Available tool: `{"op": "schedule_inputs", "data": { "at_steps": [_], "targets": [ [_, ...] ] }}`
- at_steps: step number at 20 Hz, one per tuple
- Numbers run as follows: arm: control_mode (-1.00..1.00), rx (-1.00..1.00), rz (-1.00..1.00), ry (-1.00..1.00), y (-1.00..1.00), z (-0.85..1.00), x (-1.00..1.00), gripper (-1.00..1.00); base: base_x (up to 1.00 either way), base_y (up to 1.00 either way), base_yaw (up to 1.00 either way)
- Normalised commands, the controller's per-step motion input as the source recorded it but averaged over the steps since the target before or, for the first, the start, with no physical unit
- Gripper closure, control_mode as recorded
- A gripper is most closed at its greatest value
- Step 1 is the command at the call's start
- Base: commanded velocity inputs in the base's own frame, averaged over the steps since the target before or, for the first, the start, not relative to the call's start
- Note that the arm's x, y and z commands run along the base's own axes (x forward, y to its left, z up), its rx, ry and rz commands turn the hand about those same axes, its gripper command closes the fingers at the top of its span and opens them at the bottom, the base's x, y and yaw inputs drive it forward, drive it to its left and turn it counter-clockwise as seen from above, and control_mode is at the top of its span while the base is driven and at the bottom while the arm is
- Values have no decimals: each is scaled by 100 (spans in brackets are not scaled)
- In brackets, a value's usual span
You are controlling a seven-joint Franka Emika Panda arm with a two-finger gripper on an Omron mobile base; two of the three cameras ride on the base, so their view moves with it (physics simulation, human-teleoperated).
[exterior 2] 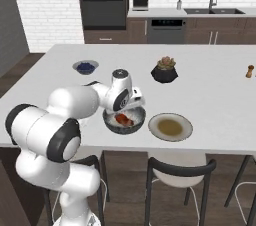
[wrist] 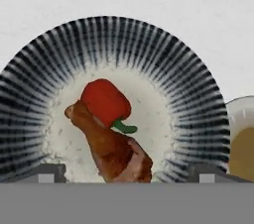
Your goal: Pick the chicken drumstick and bell pepper from their plates and place them in the bowl. Then put the bowl in the fridge.
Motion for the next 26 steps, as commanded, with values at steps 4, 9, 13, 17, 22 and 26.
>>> {"op": "schedule_inputs", "data": {
  "at_steps": [4, 9, 13, 17, 22, 26],
  "targets": [
    [-100, 20, -59, 2, -38, 46, -43, -100, 0, 0, 0],
    [-100, 33, -48, 4, -51, 45, -45, -100, 0, 0, 0],
    [-100, 36, -51, 5, -33, 11, -47, -100, 0, 0, 0],
    [-100, 13, -19, 26, -6, -26, 11, -100, 0, 0, 0],
    [-100, 16, -7, 15, -22, -44, 44, -100, 0, 0, 0],
    [-100, 19, -6, 8, -20, -42, 23, -100, 0, 0, 0]
  ]
}}
